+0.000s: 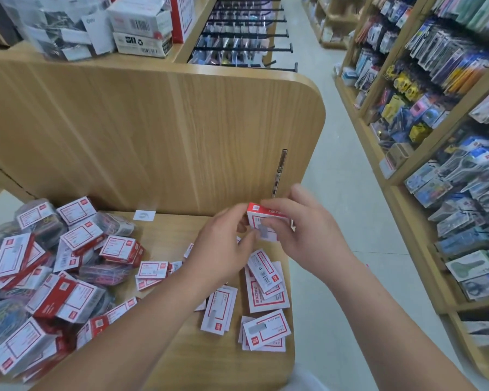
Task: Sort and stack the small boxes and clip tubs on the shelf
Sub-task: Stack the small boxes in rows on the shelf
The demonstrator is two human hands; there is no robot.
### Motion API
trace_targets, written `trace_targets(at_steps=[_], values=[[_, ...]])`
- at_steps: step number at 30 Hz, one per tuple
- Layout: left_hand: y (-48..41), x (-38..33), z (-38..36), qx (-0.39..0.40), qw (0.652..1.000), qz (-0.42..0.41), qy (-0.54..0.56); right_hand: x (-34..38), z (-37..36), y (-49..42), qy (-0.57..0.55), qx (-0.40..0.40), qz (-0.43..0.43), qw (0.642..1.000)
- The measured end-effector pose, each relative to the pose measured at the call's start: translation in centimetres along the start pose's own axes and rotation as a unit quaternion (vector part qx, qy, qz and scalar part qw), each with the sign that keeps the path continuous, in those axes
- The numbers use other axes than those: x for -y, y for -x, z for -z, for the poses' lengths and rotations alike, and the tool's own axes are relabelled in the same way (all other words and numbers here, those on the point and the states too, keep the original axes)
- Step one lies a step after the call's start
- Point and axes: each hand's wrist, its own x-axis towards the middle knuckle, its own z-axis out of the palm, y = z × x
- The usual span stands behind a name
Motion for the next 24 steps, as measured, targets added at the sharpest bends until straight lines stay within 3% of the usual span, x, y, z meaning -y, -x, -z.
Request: trace_targets(at_steps=[3,5,8,10,12,15,17,20,24], values=[[0.0,0.0,0.1,0.007,0.992,0.037,0.116,1.1,0.7,-0.3,0.068,0.016,0.049,0.996],[0.2,0.3,0.2,0.026,0.990,0.030,0.132,1.4,0.7,-0.1,0.057,0.016,0.030,0.998],[0.4,0.4,0.6,0.039,0.980,0.051,0.189,0.9,1.1,0.0,-0.045,-0.001,-0.074,0.996],[0.5,0.4,0.8,0.042,0.965,0.081,0.244,0.2,1.5,0.0,-0.092,0.035,-0.153,0.983],[0.7,0.2,0.9,0.043,0.956,0.104,0.271,-0.2,1.6,0.2,-0.174,0.064,-0.214,0.959],[0.8,0.1,0.7,0.027,0.947,0.141,0.289,-0.4,1.4,0.3,-0.336,0.026,-0.270,0.902],[0.8,0.0,0.5,0.026,0.944,0.162,0.286,-0.8,1.1,0.4,-0.377,0.026,-0.275,0.884],[1.0,0.6,0.1,0.037,0.950,0.172,0.259,-2.0,0.4,0.7,-0.347,0.033,-0.289,0.891],[2.1,2.1,0.6,0.040,0.990,0.121,0.059,-3.7,-1.3,1.2,-0.181,0.027,-0.291,0.939]])
